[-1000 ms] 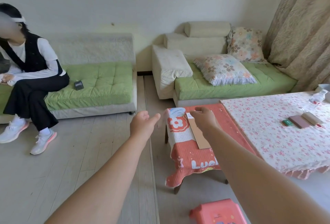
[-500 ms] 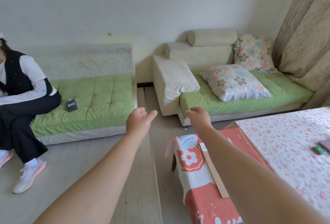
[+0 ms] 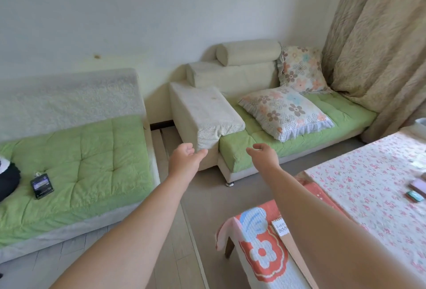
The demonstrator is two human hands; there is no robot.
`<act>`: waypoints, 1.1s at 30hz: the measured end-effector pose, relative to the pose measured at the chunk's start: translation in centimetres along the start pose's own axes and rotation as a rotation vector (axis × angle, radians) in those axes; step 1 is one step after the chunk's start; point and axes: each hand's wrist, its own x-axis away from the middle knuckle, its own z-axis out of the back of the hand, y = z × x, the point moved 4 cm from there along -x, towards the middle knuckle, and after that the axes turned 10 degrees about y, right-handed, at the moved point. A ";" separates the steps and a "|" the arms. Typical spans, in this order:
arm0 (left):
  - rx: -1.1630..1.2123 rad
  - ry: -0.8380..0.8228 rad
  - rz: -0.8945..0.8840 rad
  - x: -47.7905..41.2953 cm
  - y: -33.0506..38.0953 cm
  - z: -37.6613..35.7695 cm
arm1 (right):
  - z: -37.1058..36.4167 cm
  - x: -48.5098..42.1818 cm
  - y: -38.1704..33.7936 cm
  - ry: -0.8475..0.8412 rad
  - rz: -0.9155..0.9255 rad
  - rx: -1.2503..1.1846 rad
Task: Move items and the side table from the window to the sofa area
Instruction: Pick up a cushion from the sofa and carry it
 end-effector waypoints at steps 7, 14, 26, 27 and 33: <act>-0.063 -0.134 -0.093 -13.5 3.8 -0.9 | -6.5 -6.9 -5.1 0.096 -0.089 -0.097; -0.072 -0.255 -0.050 -20.3 3.3 -5.9 | -8.0 -13.1 -5.3 0.169 -0.169 -0.102; -0.152 -0.349 -0.177 -34.3 11.0 -21.7 | -7.3 -33.7 -7.5 0.282 -0.193 -0.196; -0.161 -0.354 -0.182 -34.5 11.2 -22.1 | -7.1 -34.1 -7.5 0.288 -0.189 -0.180; -0.164 -0.415 -0.150 -38.9 13.5 -30.1 | -4.6 -42.2 -7.1 0.328 -0.228 -0.168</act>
